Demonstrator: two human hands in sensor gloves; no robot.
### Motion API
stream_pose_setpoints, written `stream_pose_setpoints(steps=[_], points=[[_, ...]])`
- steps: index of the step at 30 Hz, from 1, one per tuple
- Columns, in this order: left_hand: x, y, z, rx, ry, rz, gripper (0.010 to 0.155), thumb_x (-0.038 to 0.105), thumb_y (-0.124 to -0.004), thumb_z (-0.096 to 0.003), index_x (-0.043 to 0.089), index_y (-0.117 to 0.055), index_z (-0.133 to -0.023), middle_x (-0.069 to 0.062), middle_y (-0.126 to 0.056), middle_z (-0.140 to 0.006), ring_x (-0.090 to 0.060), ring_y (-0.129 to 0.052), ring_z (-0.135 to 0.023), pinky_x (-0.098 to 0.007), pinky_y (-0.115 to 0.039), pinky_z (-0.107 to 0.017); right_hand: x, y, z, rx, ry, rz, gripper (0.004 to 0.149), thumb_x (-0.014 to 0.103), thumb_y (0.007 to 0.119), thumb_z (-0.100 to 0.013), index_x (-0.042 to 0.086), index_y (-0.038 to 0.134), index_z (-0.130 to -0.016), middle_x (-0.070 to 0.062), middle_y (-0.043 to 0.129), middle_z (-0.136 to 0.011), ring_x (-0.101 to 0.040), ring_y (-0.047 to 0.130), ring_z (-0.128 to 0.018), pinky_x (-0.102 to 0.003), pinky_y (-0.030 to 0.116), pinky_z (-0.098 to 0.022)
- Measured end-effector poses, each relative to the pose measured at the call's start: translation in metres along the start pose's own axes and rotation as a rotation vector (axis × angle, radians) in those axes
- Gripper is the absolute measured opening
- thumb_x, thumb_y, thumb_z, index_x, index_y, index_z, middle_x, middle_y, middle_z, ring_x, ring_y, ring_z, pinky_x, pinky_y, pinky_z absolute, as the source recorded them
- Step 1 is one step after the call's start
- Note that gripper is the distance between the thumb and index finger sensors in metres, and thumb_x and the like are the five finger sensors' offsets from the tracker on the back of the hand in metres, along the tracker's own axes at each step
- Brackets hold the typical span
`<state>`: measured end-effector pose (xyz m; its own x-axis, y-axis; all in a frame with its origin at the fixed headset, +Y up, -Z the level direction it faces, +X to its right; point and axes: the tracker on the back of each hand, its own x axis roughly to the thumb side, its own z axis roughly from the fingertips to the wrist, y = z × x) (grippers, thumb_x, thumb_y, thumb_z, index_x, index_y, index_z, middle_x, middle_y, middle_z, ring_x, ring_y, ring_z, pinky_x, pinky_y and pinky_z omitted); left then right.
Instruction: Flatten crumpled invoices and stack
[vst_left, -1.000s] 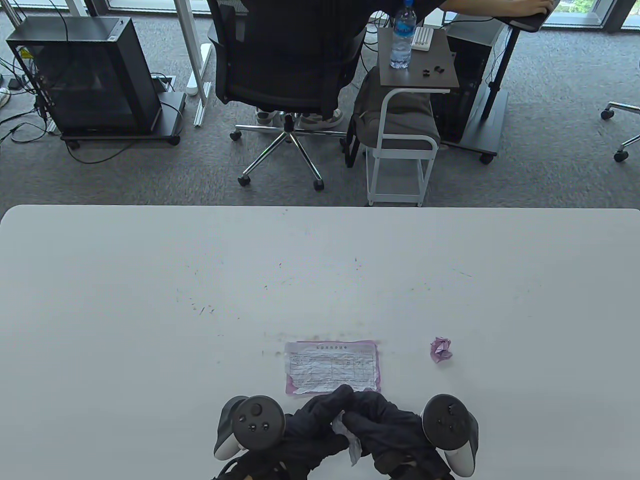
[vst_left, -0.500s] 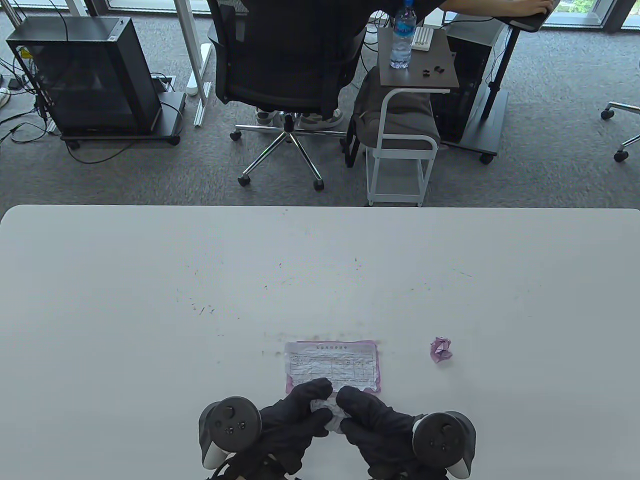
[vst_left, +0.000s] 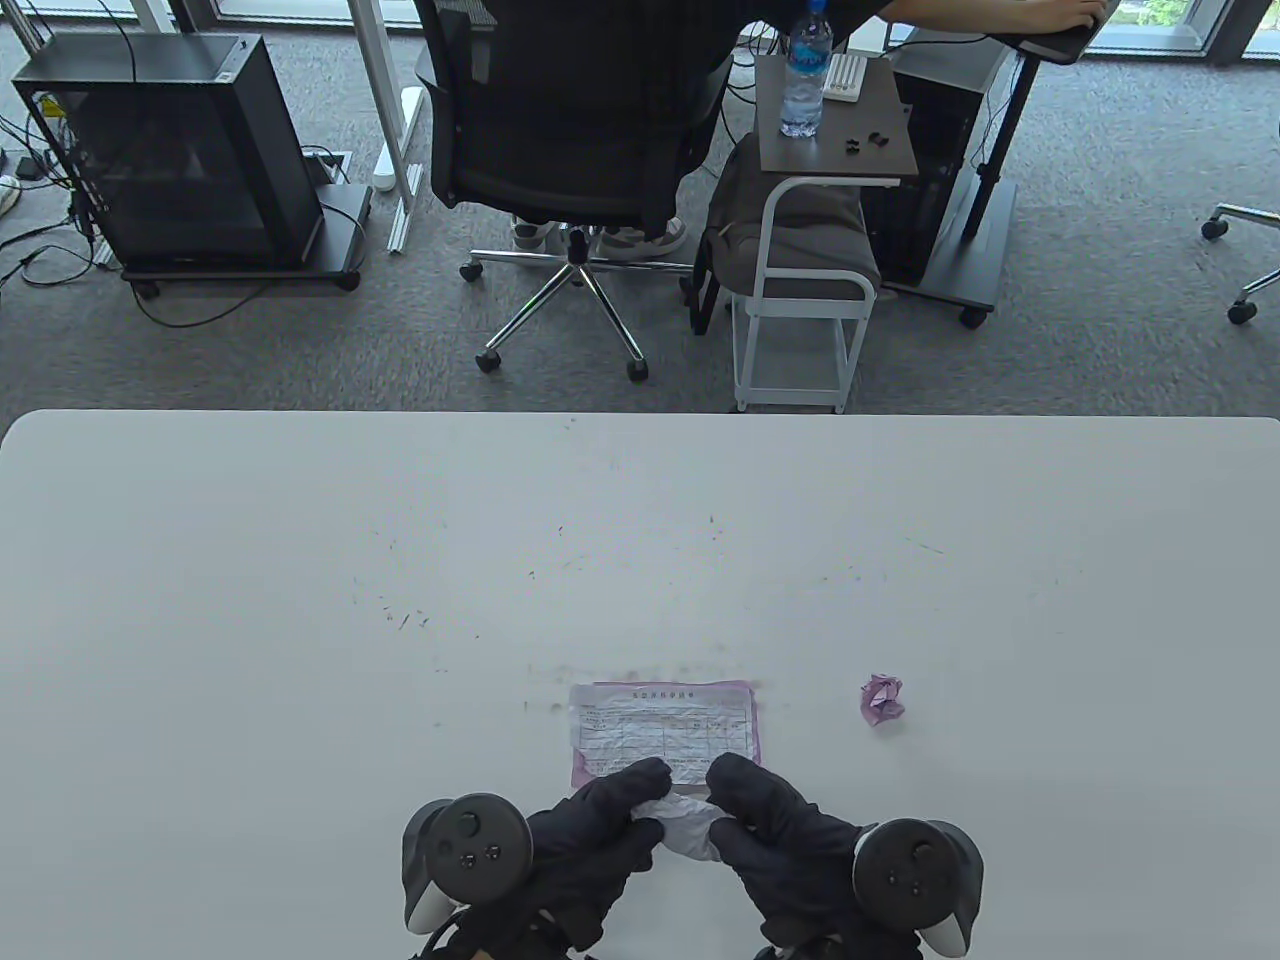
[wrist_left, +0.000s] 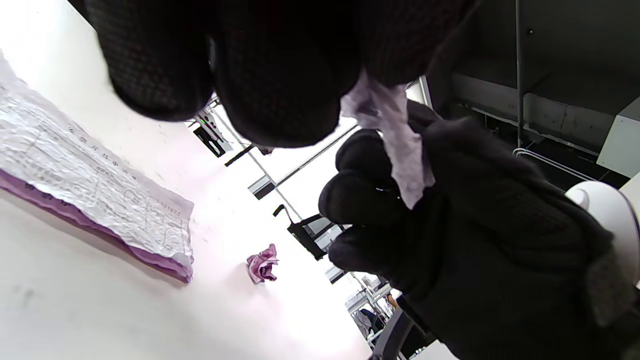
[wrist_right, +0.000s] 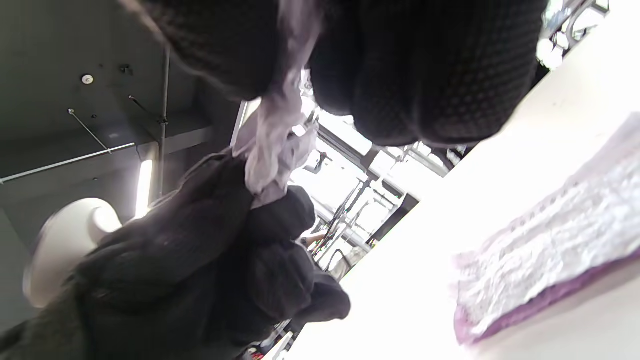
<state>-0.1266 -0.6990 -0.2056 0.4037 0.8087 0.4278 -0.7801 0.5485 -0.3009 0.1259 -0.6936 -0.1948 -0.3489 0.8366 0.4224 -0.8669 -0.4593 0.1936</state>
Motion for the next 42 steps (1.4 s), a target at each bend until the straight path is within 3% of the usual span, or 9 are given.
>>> stream_pose_setpoints(steps=[3, 7, 13, 20, 28, 32, 37, 40, 42], points=[[0.0, -0.001, 0.0, 0.014, 0.008, -0.014, 0.05, 0.036, -0.078, -0.0558, 0.003, -0.074, -0.093, -0.011, -0.09, -0.067, -0.017, -0.104, -0.037, -0.047, -0.09, -0.041, -0.005, 0.009, -0.002, 0.12, 0.059, -0.098, 0.08, 0.044, 0.081, -0.051, 0.003, 0.039, -0.105, -0.034, 0.064, -0.097, -0.048, 0.086, -0.069, -0.049, 0.084, -0.044], [0.0, -0.001, 0.001, -0.014, 0.007, -0.055, 0.048, 0.044, -0.071, -0.0572, 0.008, -0.078, -0.089, -0.012, -0.089, -0.072, -0.024, -0.106, -0.044, -0.051, -0.087, -0.046, -0.005, 0.013, -0.004, 0.019, 0.056, -0.07, 0.053, 0.03, 0.082, -0.051, 0.006, 0.065, -0.094, -0.017, 0.09, -0.072, -0.03, 0.1, -0.048, -0.038, 0.091, -0.029], [-0.003, -0.002, 0.0, -0.046, 0.035, 0.031, 0.049, 0.048, -0.064, -0.0588, 0.009, -0.088, -0.076, -0.017, -0.088, -0.079, -0.035, -0.104, -0.055, -0.058, -0.082, -0.05, -0.009, 0.006, -0.002, -0.022, 0.109, -0.083, 0.043, 0.035, 0.079, -0.053, 0.006, 0.076, -0.084, -0.008, 0.096, -0.055, -0.021, 0.101, -0.032, -0.034, 0.091, -0.018], [-0.007, -0.005, -0.003, -0.164, -0.033, 0.283, 0.067, 0.037, -0.084, -0.054, 0.012, -0.046, -0.103, -0.025, -0.049, -0.107, -0.043, -0.085, -0.088, -0.063, -0.072, -0.062, -0.016, 0.0, 0.0, -0.039, 0.178, -0.058, 0.039, 0.039, 0.072, -0.057, 0.009, 0.082, -0.078, -0.007, 0.098, -0.049, -0.021, 0.102, -0.028, -0.034, 0.09, -0.015], [-0.011, -0.003, -0.005, -0.201, 0.014, 0.176, 0.064, 0.021, -0.083, -0.0553, 0.009, -0.05, -0.109, -0.015, -0.079, -0.088, -0.027, -0.103, -0.055, -0.054, -0.084, -0.052, -0.024, -0.004, 0.0, -0.026, 0.267, -0.09, 0.037, 0.039, 0.071, -0.057, 0.01, 0.083, -0.077, -0.007, 0.099, -0.048, -0.022, 0.102, -0.027, -0.034, 0.09, -0.014], [-0.012, -0.007, -0.006, -0.248, 0.032, 0.11, 0.06, 0.02, -0.082, -0.0553, 0.006, -0.055, -0.107, -0.016, -0.085, -0.082, -0.025, -0.105, -0.048, -0.053, -0.086, -0.049, -0.028, -0.005, 0.001, 0.023, 0.283, -0.057, 0.043, 0.042, 0.068, -0.058, 0.01, 0.077, -0.085, -0.014, 0.095, -0.062, -0.029, 0.1, -0.039, -0.038, 0.09, -0.022], [-0.012, -0.011, -0.007, -0.253, 0.043, 0.067, 0.056, 0.022, -0.078, -0.0568, 0.004, -0.057, -0.106, -0.014, -0.088, -0.076, -0.022, -0.105, -0.04, -0.051, -0.087, -0.047, -0.017, -0.004, -0.005, 0.203, 0.047, 0.017, 0.087, 0.056, 0.076, -0.049, 0.009, 0.031, -0.108, -0.033, 0.047, -0.107, -0.05, 0.07, -0.083, -0.055, 0.077, -0.051], [-0.014, -0.013, -0.008, -0.257, 0.044, 0.096, 0.054, 0.022, -0.074, -0.0578, 0.004, -0.058, -0.106, -0.013, -0.089, -0.075, -0.021, -0.104, -0.039, -0.051, -0.087, -0.047, -0.011, 0.01, -0.008, 0.322, 0.006, 0.096, 0.085, 0.042, 0.085, -0.049, 0.011, 0.033, -0.108, -0.032, 0.053, -0.106, -0.046, 0.077, -0.08, -0.053, 0.079, -0.051], [-0.015, -0.012, -0.007, -0.257, 0.044, 0.116, 0.053, 0.023, -0.072, -0.0582, 0.003, -0.058, -0.105, -0.012, -0.089, -0.073, -0.02, -0.103, -0.038, -0.051, -0.086, -0.048, -0.008, 0.016, -0.009, 0.272, -0.006, 0.142, 0.072, 0.029, 0.087, -0.048, 0.008, 0.047, -0.104, -0.023, 0.079, -0.09, -0.032, 0.093, -0.063, -0.045, 0.087, -0.042]])
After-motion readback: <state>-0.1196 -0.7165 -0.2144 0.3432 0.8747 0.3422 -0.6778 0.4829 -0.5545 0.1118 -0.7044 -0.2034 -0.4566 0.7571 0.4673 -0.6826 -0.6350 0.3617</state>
